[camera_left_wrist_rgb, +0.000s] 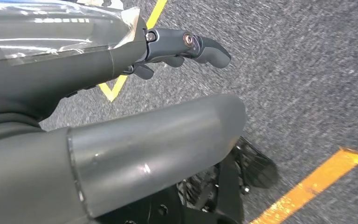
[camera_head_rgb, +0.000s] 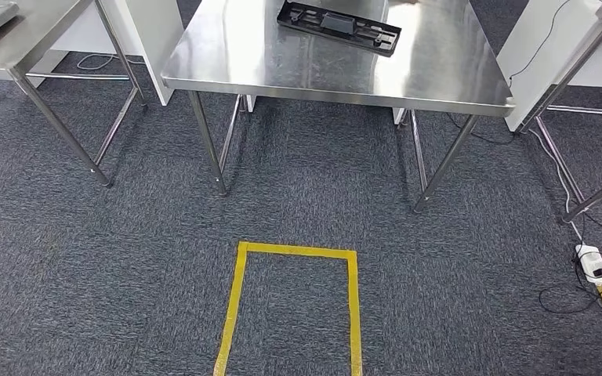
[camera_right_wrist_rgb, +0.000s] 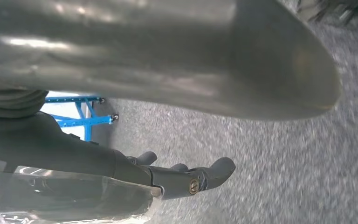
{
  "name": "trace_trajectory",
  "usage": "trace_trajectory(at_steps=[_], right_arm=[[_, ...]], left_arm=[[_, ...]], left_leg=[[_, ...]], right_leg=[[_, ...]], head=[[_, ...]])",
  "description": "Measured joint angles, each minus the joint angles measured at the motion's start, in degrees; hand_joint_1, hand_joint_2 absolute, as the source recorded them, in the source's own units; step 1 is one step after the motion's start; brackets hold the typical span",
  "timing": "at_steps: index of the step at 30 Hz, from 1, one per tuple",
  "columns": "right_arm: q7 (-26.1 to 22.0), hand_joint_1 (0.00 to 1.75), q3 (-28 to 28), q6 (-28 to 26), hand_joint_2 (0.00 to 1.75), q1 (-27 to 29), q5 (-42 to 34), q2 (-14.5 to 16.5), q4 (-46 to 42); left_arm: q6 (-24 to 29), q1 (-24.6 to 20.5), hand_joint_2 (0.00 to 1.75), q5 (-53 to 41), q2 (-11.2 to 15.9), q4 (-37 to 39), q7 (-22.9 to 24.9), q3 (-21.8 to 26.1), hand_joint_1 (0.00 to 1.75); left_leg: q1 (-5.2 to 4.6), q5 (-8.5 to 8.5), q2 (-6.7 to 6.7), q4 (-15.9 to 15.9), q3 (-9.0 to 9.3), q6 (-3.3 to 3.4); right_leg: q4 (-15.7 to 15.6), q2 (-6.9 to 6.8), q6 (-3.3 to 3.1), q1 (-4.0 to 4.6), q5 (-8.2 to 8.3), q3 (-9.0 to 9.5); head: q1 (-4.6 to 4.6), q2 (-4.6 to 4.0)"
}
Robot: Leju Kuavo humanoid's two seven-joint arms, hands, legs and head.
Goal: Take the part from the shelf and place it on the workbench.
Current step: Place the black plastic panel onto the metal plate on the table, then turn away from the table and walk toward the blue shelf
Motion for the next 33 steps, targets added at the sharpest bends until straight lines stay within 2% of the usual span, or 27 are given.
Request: trace_trajectory(at_steps=[1,2,3,5,6,7,8,10,11,12,13,14,15,17,18,20,22,23,25,26,27,28,29,30,31,32,33], right_arm=[[-0.21,0.0,0.0,0.03,0.0,-0.11,0.18,0.25,0.03],[-0.49,0.0,0.0,-0.01,0.0,-0.21,0.32,0.45,0.08],[-0.79,0.0,0.0,-0.15,0.0,-0.3,0.43,0.57,0.14],[-1.2,0.0,0.0,-0.39,0.0,-0.35,0.59,0.69,0.34],[-1.26,0.0,-0.01,-0.44,0.0,-0.38,0.61,0.72,0.45],[-1.3,0.0,-0.01,-0.45,0.0,-0.34,0.6,0.72,0.55],[-1.32,0.0,-0.02,-0.45,0.0,-0.3,0.59,0.73,0.66],[-1.38,0.0,-0.02,-0.46,0.0,-0.18,0.59,0.84,0.82],[-1.42,0.0,-0.02,-0.46,0.0,-0.17,0.61,0.92,0.9],[-1.43,0.0,-0.02,-0.46,0.0,-0.17,0.62,0.98,0.97],[-1.44,0.0,-0.02,-0.46,0.0,-0.17,0.62,1.01,1.02],[-1.44,0.0,-0.02,-0.46,0.0,-0.18,0.62,1.01,1.04],[-1.44,0.0,-0.02,-0.46,0.0,-0.19,0.62,1.05,1.06],[-1.45,0.0,-0.02,-0.46,0.0,-0.24,0.63,1.16,1.07],[-1.44,0.0,-0.02,-0.45,0.0,-0.26,0.67,1.21,1.08],[-1.19,0.0,-0.02,-0.39,0.0,-0.28,0.86,1.24,1.12],[-0.25,0.0,-0.01,0.46,0.0,-0.29,1.3,1.18,1.26],[0.45,0.0,0.01,1.24,0.0,-0.28,1.59,1.12,1.35],[1.74,0.0,0.07,3.13,0.0,-0.24,2.16,0.91,1.49],[2.1,0.0,0.1,3.85,0.0,-0.21,2.42,0.77,1.54],[2.32,0.0,0.14,4.52,0.0,-0.2,2.74,0.61,1.57],[2.43,0.0,0.2,5.14,0.0,-0.2,3.13,0.45,1.58],[2.48,0.0,0.37,5.85,0.0,-0.21,3.69,0.24,1.58],[2.52,0.0,0.62,6.63,0.0,-0.21,4.32,0.02,1.58],[2.58,0.0,0.96,7.45,0.0,-0.22,4.93,-0.23,1.59],[2.65,0.0,1.35,8.32,0.0,-0.2,5.49,-0.43,1.61],[2.78,0.0,1.7,9.14,0.0,-0.19,5.91,-0.62,1.66]], left_arm=[[0.01,-0.05,0.0,0.01,-0.05,-0.02,0.0,-0.1,0.0],[0.02,-0.09,0.0,0.01,-0.09,-0.03,0.0,-0.17,0.0],[0.04,-0.12,0.0,0.03,-0.13,-0.04,0.0,-0.23,0.0],[0.08,-0.08,0.0,0.1,-0.26,-0.02,-0.01,-0.25,0.0],[0.1,-0.05,0.0,0.14,-0.31,-0.01,-0.02,-0.25,0.0],[0.13,0.0,0.0,0.18,-0.34,0.01,-0.02,-0.25,0.0],[0.15,0.06,0.0,0.21,-0.32,0.02,-0.02,-0.25,0.0],[0.17,0.12,0.0,0.23,-0.3,0.03,-0.02,-0.25,0.0],[0.17,0.13,0.0,0.24,-0.29,0.03,-0.02,-0.25,0.0],[0.17,0.13,0.0,0.24,-0.28,0.02,-0.02,-0.25,0.0],[0.17,0.13,0.0,0.24,-0.28,0.02,-0.02,-0.25,0.0],[0.17,0.12,0.0,0.24,-0.27,0.02,-0.02,-0.25,0.0],[0.17,0.07,0.0,0.24,-0.27,0.02,-0.02,-0.25,0.0],[0.16,-0.01,0.0,0.24,-0.27,0.02,-0.03,-0.25,0.0],[0.15,-0.04,0.0,0.24,-0.28,0.02,-0.04,-0.26,0.0],[0.12,-0.01,0.0,0.3,-0.31,0.02,-0.05,-0.26,0.0],[0.1,0.04,0.0,0.4,-0.39,0.03,0.4,-0.25,0.0],[0.09,0.05,0.0,0.39,-0.44,0.04,0.95,-0.26,0.0],[0.03,0.02,0.0,-0.05,-0.55,0.04,2.74,-0.41,0.0],[-0.1,0.04,0.0,-0.45,-0.59,0.04,3.78,-0.61,0.0],[-0.26,0.06,0.0,-1.07,-0.62,0.06,5.05,-0.93,0.0],[-0.51,0.07,0.0,-1.86,-0.62,0.08,6.61,-1.4,0.0],[-0.77,0.05,0.0,-2.83,-0.62,0.09,8.61,-2.06,0.0],[-1.0,0.0,0.0,-3.88,-0.63,0.1,10.83,-2.83,0.0],[-1.29,-0.07,0.0,-4.91,-0.64,0.1,13.12,-3.71,0.0],[-1.67,-0.13,0.44,-6.01,-0.64,0.11,15.48,-4.7,0.0],[-2.14,-0.18,0.87,-7.14,-0.61,0.13,17.69,-5.7,0.0]], left_leg=[[-0.05,0.62,0.0,0.08,-0.39,-0.35],[-0.11,1.29,0.0,0.07,-0.6,-0.74],[-0.1,1.88,0.02,0.0,-0.79,-1.15],[0.2,2.78,0.0,-0.26,-0.98,-2.05],[0.41,2.12,-0.09,0.11,-1.27,-2.41],[0.55,0.34,-0.2,1.36,-1.77,-2.7],[0.65,-2.42,-0.33,3.72,-2.52,-2.87],[0.65,-8.13,-0.53,10.88,-4.25,-3.1],[0.64,-9.34,-0.63,14.11,-4.69,-3.15],[0.64,-9.2,-0.69,15.94,-4.45,-3.12],[0.63,-8.01,-0.73,15.84,-3.24,-2.99],[0.6,-6.44,-0.74,13.57,-0.94,-2.73],[0.53,-5.51,-0.77,9.75,2.07,-2.34],[0.24,-5.48,-0.8,2.37,7.12,-1.65],[0.04,-5.92,-0.81,0.42,8.17,-1.39],[-0.24,-5.64,-0.78,-0.49,7.89,-0.79],[-0.14,-4.68,-0.76,-1.11,7.13,0.11],[-0.01,-4.14,-0.78,-1.39,6.62,0.47],[-0.01,-3.16,-1.02,-1.4,5.41,0.79],[-0.03,-2.65,-1.22,-1.36,4.76,0.74],[-0.03,-2.15,-1.5,-1.32,4.11,0.65],[-0.03,-1.67,-1.85,-1.28,3.52,0.51],[-0.02,-1.21,-2.31,-1.26,3.0,0.33],[-0.01,-0.78,-2.79,-1.22,2.67,0.11],[-0.08,-0.39,-3.25,-1.16,2.31,-0.16],[-0.12,0.08,-3.7,-1.12,2.06,-0.49],[-0.15,0.51,-4.11,-1.05,1.84,-0.85]], right_leg=[[-5.06,0.07,-0.12,0.01,-0.31,3.78],[-9.06,0.14,-0.44,0.07,-0.98,6.49],[-11.58,0.21,-0.87,0.21,-1.64,7.98],[-12.56,0.18,-1.86,0.36,-1.45,7.64],[-12.57,0.08,-2.49,0.36,-0.94,7.21],[-12.62,-0.07,-3.17,0.35,-0.33,6.71],[-12.64,-0.21,-3.73,0.34,0.31,6.14],[-12.54,-0.41,-4.29,0.69,1.48,4.74],[-12.4,-0.45,-4.33,0.87,2.06,3.98],[-12.16,-0.47,-4.29,1.01,2.59,3.23],[-11.83,-0.48,-4.19,1.13,3.03,2.5],[-11.42,-0.46,-4.06,1.24,3.37,1.81],[-10.97,-0.45,-3.88,1.29,3.61,1.19],[-10.21,-0.49,-3.33,1.52,4.08,0.17],[-10.01,-0.56,-2.93,1.53,4.36,-0.15],[-9.96,-0.69,-2.1,1.47,5.03,-0.57],[-8.67,-0.54,-1.75,1.31,4.1,-1.51],[-6.73,-0.42,-1.83,1.24,2.49,-2.34],[-0.02,-0.2,-2.1,0.98,-1.98,-4.59],[3.25,-0.17,-1.99,0.86,-3.48,-5.42],[5.24,-0.14,-1.63,0.74,-4.01,-5.58],[5.1,-0.1,-1.11,0.63,-3.5,-4.71],[2.62,0.1,-0.57,0.52,-2.38,-2.62],[-1.46,0.65,-0.19,0.42,-1.2,0.27],[-6.14,1.69,-0.2,0.37,-0.58,3.41],[-9.73,2.59,-0.44,0.39,-0.19,5.66],[-11.82,3.22,-0.83,0.46,-0.2,6.72]], head=[[0.04,0.0],[-0.01,0.0],[-0.05,0.01],[-0.21,0.01],[-0.22,0.01],[-0.34,0.0],[-0.46,0.0],[-0.83,0.0],[-0.89,0.0],[-0.95,0.0],[-0.95,0.0],[-0.97,-0.01],[-0.98,-0.01],[-0.94,0.0],[-0.95,0.0],[-0.97,0.0],[-0.95,-0.01],[-0.81,-0.01],[-0.46,-0.01],[-0.35,0.0],[-0.32,0.0],[-0.28,0.0],[-0.28,0.0],[-0.26,0.0],[-0.23,0.0],[-0.28,0.0],[-0.27,0.0]])
